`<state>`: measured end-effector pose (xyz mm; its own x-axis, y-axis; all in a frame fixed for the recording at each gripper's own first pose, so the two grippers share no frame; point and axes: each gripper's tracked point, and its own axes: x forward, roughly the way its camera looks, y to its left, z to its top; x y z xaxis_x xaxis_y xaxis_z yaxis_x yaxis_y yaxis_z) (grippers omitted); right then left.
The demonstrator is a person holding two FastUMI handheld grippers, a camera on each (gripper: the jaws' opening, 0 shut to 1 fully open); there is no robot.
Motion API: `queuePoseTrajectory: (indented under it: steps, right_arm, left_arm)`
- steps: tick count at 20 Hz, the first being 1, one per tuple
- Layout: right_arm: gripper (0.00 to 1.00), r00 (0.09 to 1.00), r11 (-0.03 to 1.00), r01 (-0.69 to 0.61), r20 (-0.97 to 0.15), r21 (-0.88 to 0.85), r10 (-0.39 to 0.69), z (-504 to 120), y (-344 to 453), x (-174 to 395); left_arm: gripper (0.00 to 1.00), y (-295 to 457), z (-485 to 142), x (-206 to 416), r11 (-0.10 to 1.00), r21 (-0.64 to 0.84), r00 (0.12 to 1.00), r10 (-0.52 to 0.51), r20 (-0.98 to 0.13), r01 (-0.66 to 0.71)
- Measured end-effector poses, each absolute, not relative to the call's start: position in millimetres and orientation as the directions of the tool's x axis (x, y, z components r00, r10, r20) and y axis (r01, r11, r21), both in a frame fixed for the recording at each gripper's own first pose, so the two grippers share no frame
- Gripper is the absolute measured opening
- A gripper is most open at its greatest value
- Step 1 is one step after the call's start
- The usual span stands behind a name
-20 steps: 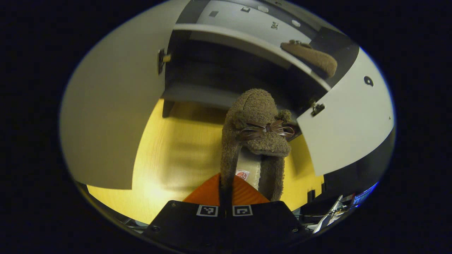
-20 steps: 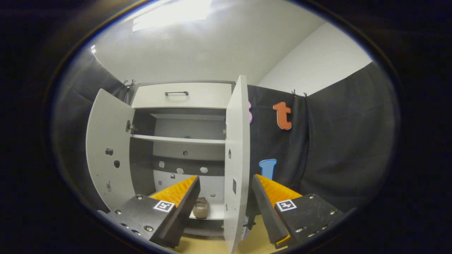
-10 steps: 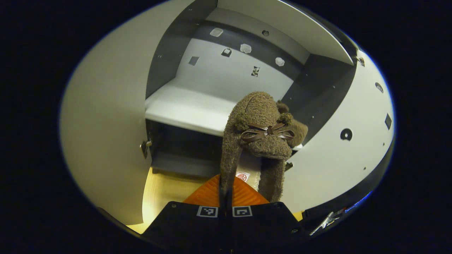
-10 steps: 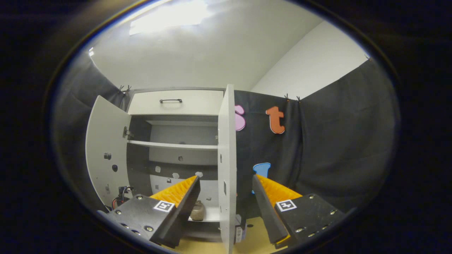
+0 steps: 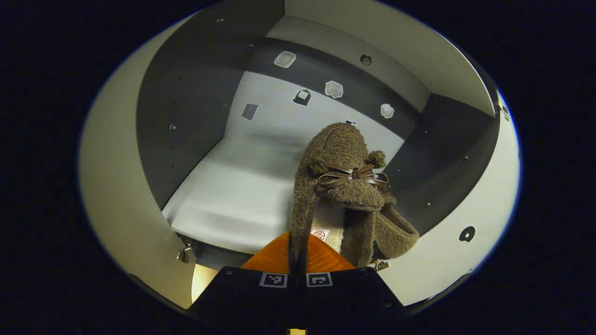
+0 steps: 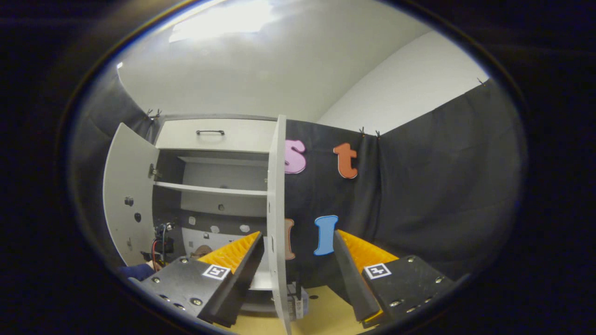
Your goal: Grab one shoe with the right hand and put it into the shoe cabinet, grab the other shoe with the left hand and put it into the shoe cabinet; then close the right door with the right hand and the left door with the left hand.
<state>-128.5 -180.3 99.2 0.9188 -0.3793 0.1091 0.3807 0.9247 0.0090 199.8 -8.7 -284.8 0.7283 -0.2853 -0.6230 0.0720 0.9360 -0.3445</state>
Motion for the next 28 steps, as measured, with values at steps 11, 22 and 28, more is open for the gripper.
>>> queuePoseTrajectory:
  steps: [11,22,28]
  right_arm:
    - [0.91,0.897,0.9,0.436,0.075,0.022,-0.437,81.1,-204.1,-122.9]
    - [0.89,0.893,0.893,0.447,0.025,0.038,-0.449,55.6,-210.0,-112.0]
    - [0.89,0.89,0.89,0.455,-0.011,0.032,-0.455,39.1,-216.5,-106.3]
  left_arm:
    - [0.01,-5.5,-302.5,245.9,0.966,-0.252,0.722,-0.217,-0.657,0.061]
    - [0.19,-17.3,-305.0,254.4,0.974,-0.196,0.712,-0.215,-0.668,0.111]
    - [0.71,-6.8,-279.1,244.3,0.981,-0.147,0.742,-0.194,-0.642,0.129]
